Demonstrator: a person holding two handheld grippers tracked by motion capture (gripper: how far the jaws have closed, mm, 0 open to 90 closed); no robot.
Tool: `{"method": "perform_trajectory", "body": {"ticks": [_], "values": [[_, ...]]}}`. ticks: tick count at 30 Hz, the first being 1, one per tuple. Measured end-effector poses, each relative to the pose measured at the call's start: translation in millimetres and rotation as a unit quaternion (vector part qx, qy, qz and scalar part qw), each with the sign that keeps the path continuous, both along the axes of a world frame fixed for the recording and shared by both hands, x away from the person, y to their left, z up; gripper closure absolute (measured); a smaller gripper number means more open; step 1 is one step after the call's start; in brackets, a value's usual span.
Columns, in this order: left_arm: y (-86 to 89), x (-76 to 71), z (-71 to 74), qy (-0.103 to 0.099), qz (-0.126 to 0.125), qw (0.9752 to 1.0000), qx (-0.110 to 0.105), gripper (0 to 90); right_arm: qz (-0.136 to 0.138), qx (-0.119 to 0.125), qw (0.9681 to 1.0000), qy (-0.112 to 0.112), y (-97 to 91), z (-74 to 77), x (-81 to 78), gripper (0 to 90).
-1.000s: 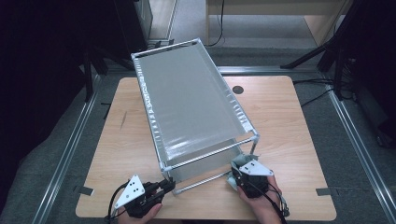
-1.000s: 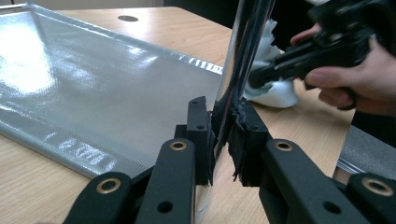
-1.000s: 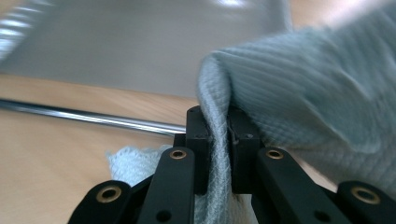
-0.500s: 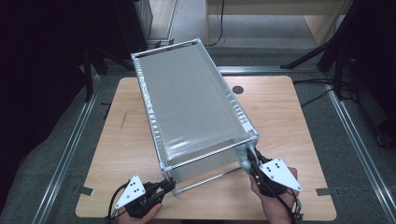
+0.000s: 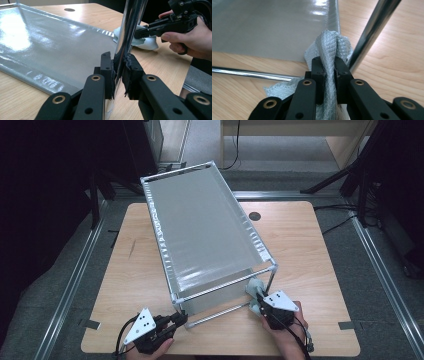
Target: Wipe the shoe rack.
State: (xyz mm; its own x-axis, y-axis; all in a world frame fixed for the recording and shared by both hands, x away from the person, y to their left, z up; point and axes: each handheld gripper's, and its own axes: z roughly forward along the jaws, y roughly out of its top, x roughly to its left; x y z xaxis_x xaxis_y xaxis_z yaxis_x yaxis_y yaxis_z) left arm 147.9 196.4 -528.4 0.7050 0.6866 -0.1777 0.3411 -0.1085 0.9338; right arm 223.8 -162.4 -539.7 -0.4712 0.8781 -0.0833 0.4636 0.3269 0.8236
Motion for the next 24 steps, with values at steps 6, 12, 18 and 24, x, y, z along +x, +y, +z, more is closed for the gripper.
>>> {"method": "perform_trajectory", "body": {"ticks": [6, 12, 18, 24], "values": [[-0.2, 0.1, 0.0, 0.001, 0.0, 1.0, -0.001, 79.9, 0.03, 0.014, 0.9991, 0.027, 16.8, -5.9, -4.1, 80.7], [-1.0, -0.1, 0.0, 0.001, -0.003, 1.0, -0.002, 79.9, 0.06, 0.016, 0.998, 0.009, 32.9, -3.7, -11.1, 56.2], [-1.2, 0.0, -0.1, 0.001, -0.004, 1.0, -0.002, 79.9, 0.012, 0.02, 0.9993, 0.029, 27.7, -9.1, -2.0, 49.2], [-3.8, -0.5, -0.1, 0.001, -0.007, 1.0, -0.002, 80.0, 0.013, 0.047, 0.9979, 0.044, 33.3, -13.7, -0.5, 77.4]]}}
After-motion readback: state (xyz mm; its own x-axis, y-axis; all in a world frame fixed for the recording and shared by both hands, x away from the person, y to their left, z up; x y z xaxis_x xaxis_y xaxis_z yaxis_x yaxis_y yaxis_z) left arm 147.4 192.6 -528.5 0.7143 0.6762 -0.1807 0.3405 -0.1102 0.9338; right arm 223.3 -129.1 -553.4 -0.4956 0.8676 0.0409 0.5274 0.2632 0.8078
